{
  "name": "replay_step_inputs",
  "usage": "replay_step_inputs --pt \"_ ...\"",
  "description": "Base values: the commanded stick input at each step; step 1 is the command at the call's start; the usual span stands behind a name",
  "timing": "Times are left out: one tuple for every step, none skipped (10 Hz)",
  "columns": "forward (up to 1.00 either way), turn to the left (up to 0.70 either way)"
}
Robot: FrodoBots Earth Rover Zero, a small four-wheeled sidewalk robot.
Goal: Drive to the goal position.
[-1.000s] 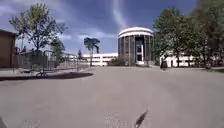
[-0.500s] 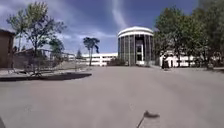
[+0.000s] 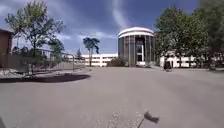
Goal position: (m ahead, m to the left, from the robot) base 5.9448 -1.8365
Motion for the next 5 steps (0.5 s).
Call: replay_step_inputs --pt "0.70 0.06" --pt "0.70 0.06" --pt "0.70 0.06" --pt "0.70 0.06" --pt "0.70 0.06"
